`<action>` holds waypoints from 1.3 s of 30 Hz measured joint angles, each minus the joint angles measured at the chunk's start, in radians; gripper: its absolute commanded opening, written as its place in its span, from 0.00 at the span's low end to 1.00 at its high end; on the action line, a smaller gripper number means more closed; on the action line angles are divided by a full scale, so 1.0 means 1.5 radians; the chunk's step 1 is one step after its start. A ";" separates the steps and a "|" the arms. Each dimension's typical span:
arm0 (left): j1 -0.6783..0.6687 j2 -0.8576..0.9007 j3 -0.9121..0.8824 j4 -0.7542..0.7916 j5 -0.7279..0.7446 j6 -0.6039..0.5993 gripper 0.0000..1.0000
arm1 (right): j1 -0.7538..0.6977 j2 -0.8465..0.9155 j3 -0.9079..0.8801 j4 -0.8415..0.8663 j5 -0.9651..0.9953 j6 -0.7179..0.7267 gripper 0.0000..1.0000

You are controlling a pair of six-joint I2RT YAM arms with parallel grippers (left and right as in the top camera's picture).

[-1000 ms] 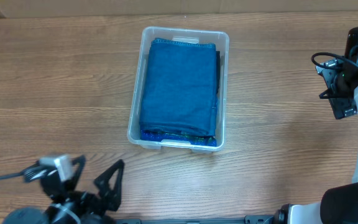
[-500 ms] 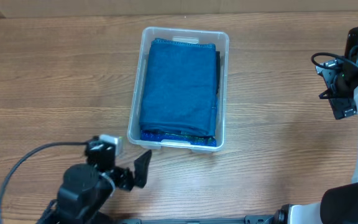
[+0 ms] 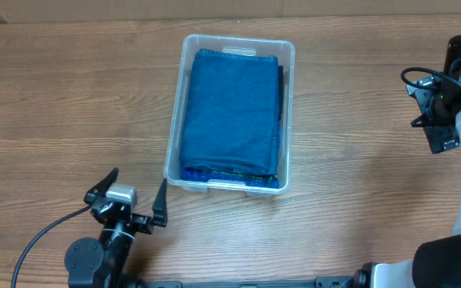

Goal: Pack container

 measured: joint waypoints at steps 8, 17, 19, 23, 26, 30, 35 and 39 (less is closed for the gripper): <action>0.033 -0.030 -0.103 0.175 0.001 0.032 1.00 | 0.000 0.000 0.000 0.000 0.000 0.000 1.00; 0.064 -0.030 -0.194 0.225 -0.002 0.032 1.00 | 0.000 0.000 0.000 0.001 0.000 0.000 1.00; 0.064 -0.030 -0.194 0.225 -0.002 0.032 1.00 | 0.000 0.000 0.000 0.000 0.000 0.000 1.00; 0.064 -0.030 -0.194 0.225 -0.002 0.032 1.00 | 0.000 0.000 0.000 0.000 0.000 0.001 1.00; 0.064 -0.030 -0.194 0.225 -0.002 0.032 1.00 | 0.000 0.000 0.000 0.001 0.000 0.000 1.00; 0.064 -0.030 -0.194 0.225 -0.002 0.032 1.00 | 0.000 0.000 0.000 0.000 0.000 0.000 1.00; 0.064 -0.030 -0.194 0.225 -0.002 0.032 1.00 | 0.000 0.000 0.000 0.000 0.001 0.000 1.00; 0.064 -0.030 -0.194 0.225 -0.002 0.032 1.00 | 0.000 -0.008 0.000 0.001 0.000 0.000 1.00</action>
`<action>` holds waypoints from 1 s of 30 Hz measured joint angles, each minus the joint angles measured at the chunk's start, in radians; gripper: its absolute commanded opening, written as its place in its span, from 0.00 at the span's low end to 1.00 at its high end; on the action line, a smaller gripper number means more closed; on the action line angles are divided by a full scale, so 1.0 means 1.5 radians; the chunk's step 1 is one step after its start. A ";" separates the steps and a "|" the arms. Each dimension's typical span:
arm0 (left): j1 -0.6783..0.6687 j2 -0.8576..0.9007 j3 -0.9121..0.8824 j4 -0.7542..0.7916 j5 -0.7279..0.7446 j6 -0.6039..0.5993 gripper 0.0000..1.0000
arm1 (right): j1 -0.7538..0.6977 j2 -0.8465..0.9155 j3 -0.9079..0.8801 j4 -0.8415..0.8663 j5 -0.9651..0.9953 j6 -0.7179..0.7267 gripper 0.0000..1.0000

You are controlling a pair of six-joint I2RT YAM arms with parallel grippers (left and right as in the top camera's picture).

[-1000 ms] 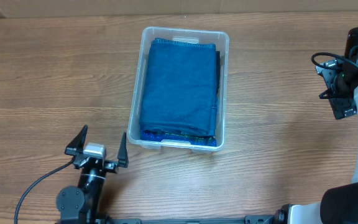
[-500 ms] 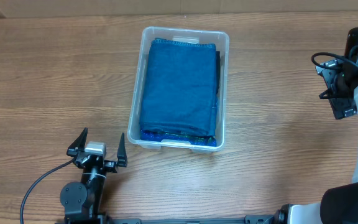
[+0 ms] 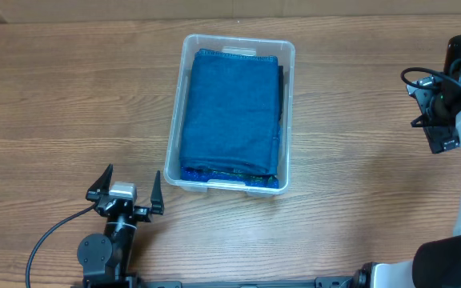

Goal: Pack container

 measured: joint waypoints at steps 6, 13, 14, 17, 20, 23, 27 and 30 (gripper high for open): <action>0.000 0.000 0.000 0.000 0.000 0.000 1.00 | 0.003 -0.223 -0.003 0.001 0.000 0.000 1.00; 0.000 0.000 0.000 0.000 0.000 0.000 1.00 | 0.061 -0.482 -0.001 -0.060 0.005 -0.004 1.00; 0.000 0.000 0.000 0.000 0.000 0.000 1.00 | 0.061 -0.507 -0.001 -0.081 0.008 -0.007 1.00; 0.000 0.000 0.000 0.000 -0.002 0.000 1.00 | 0.061 -0.562 -0.009 -0.072 0.008 -0.010 1.00; 0.000 0.000 0.000 0.000 -0.003 0.000 1.00 | 0.061 -0.657 -0.164 0.094 0.012 -0.015 1.00; 0.000 0.000 0.000 0.000 -0.004 0.000 1.00 | 0.072 -0.709 -0.363 0.231 -0.002 -0.016 1.00; 0.000 0.000 0.000 0.000 -0.005 0.000 1.00 | 0.130 -0.801 -0.613 0.499 -0.037 -0.091 1.00; 0.000 0.000 0.000 0.000 -0.005 0.000 1.00 | 0.141 -0.881 -0.755 0.592 -0.070 -0.166 1.00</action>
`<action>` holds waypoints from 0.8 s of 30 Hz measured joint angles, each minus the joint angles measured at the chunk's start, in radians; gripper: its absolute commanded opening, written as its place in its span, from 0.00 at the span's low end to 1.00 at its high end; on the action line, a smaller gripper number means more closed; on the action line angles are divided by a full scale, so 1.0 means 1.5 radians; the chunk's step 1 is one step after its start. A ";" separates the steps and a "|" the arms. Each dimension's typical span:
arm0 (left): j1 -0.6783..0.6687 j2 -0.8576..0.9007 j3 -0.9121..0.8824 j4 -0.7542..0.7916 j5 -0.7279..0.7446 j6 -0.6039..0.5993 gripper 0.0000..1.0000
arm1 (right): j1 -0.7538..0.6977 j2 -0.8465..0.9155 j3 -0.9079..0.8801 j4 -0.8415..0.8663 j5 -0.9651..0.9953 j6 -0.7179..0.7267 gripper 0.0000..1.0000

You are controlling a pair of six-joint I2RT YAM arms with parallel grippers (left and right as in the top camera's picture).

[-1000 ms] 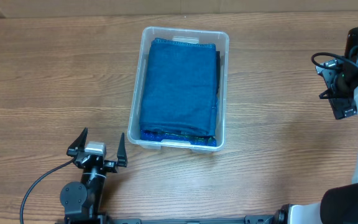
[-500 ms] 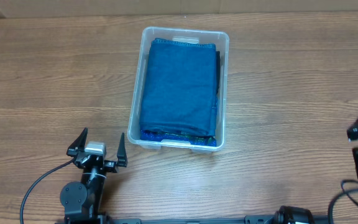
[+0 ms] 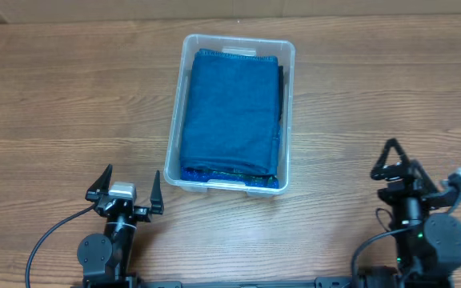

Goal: Pack container

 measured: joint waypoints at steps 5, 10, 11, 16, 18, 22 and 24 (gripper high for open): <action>0.000 0.000 0.000 0.000 0.000 0.000 1.00 | 0.000 -0.100 -0.116 0.027 -0.028 -0.082 1.00; 0.000 0.000 0.000 0.000 0.000 0.000 1.00 | 0.000 -0.169 -0.197 0.096 -0.067 -0.181 1.00; 0.000 0.000 0.000 0.000 0.000 0.000 1.00 | 0.000 -0.170 -0.208 0.124 -0.073 -0.185 1.00; 0.000 0.000 0.000 0.000 0.000 0.000 1.00 | 0.000 -0.170 -0.253 0.236 -0.090 -0.201 1.00; 0.000 0.000 0.000 0.000 0.000 0.000 1.00 | 0.000 -0.170 -0.270 0.254 -0.094 -0.206 1.00; 0.000 0.000 0.000 0.000 0.000 0.000 1.00 | -0.001 -0.170 -0.297 0.268 -0.097 -0.209 1.00; 0.000 0.000 0.000 0.000 0.000 0.000 1.00 | -0.005 -0.170 -0.308 0.282 -0.097 -0.209 1.00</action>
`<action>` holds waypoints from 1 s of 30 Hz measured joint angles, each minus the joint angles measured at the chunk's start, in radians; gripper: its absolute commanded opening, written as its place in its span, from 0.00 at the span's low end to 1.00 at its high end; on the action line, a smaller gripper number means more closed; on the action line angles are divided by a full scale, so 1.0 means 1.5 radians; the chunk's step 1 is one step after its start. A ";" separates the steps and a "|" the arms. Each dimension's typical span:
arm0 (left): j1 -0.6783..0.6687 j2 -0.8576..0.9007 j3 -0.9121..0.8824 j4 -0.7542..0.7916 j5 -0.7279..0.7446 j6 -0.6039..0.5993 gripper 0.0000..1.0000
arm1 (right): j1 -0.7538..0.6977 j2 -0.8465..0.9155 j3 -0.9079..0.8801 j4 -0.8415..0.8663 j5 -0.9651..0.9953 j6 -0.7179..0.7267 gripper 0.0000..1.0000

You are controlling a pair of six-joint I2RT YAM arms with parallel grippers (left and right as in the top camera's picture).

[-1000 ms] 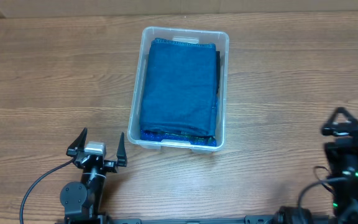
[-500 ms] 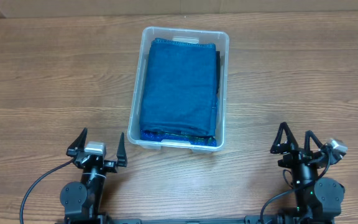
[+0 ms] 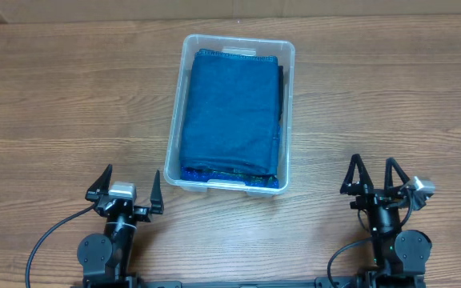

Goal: Pack container

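Observation:
A clear plastic container [image 3: 289, 120] stands at the middle of the wooden table. A folded blue cloth [image 3: 232, 108] lies flat inside it and fills most of it. My left gripper [image 3: 125, 182] is open near the front edge, to the left of the container's near corner, with nothing between its fingers. My right gripper [image 3: 372, 174] is open near the front edge, to the right of the container, also holding nothing. Both stand apart from the container.
The wooden table [image 3: 54, 104] stretches to either side of the container. A strip of cardboard-coloured surface [image 3: 238, 8] runs along the far edge. Black cables trail from both arm bases at the front.
My right gripper has moved left and a little nearer the front, and now points straight toward the far side. The left gripper and the container have not moved.
The cloth lay in the container throughout. My left gripper stood open and turned at the front left, then squared up and stayed. My right arm was raised at the right edge for two moments, then stood low at the front right, and now sits further left.

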 measured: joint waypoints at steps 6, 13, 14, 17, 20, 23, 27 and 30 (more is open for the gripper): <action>0.000 0.000 0.000 0.000 0.000 0.000 1.00 | -0.025 -0.001 -0.004 -0.046 0.004 -0.003 1.00; 0.000 0.000 0.000 0.000 0.000 0.000 1.00 | -0.027 -0.001 -0.004 -0.047 0.006 -0.003 1.00; 0.000 0.000 0.000 0.000 0.000 0.000 1.00 | -0.027 -0.001 -0.004 -0.047 0.006 -0.003 1.00; 0.000 0.000 0.000 0.000 0.000 0.000 1.00 | -0.027 -0.001 -0.004 -0.047 0.006 -0.003 1.00; 0.000 0.000 0.000 0.000 0.000 0.000 1.00 | -0.027 -0.001 -0.004 -0.047 0.006 -0.003 1.00; 0.000 0.000 0.000 0.000 0.000 0.000 1.00 | -0.027 -0.001 -0.004 -0.047 0.006 -0.003 1.00; 0.000 0.000 0.000 0.000 0.000 0.000 1.00 | -0.027 -0.001 -0.004 -0.047 0.006 -0.003 1.00; 0.000 0.000 0.000 0.000 0.000 0.000 1.00 | -0.027 -0.001 -0.004 -0.047 0.006 -0.003 1.00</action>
